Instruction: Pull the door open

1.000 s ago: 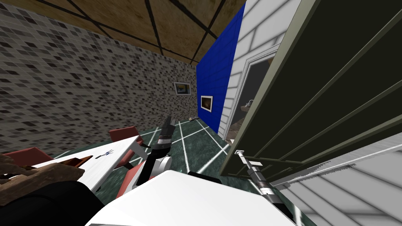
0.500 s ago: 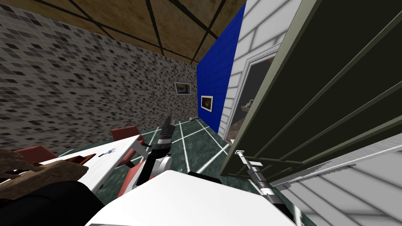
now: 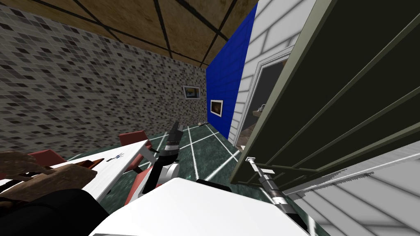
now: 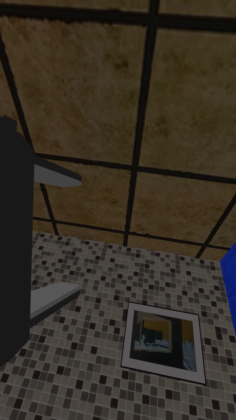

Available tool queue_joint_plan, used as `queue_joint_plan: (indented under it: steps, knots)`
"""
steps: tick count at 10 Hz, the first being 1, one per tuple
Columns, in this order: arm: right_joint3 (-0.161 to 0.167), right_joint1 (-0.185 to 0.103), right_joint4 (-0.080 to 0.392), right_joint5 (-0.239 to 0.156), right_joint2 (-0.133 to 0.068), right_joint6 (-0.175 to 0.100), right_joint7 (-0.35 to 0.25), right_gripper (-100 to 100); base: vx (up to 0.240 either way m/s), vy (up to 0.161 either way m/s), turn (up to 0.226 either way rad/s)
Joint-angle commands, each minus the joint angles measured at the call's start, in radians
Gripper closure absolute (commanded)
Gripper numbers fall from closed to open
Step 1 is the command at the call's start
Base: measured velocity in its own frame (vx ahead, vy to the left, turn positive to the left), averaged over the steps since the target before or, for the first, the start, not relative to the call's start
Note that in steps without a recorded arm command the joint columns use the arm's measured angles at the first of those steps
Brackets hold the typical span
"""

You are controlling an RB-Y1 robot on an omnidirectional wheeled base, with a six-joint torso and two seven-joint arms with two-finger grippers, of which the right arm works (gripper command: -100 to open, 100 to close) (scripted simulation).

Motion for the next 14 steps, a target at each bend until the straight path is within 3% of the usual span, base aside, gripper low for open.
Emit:
queue_joint_plan:
  steps: [1,14]
  knots:
    - [0.0,0.005,0.0,-0.001,-0.003,-0.005,-0.001,100,-0.014,-0.004,0.037]
    - [0.001,0.01,0.006,-0.003,-0.007,-0.016,-0.003,100,-0.02,-0.008,0.017]
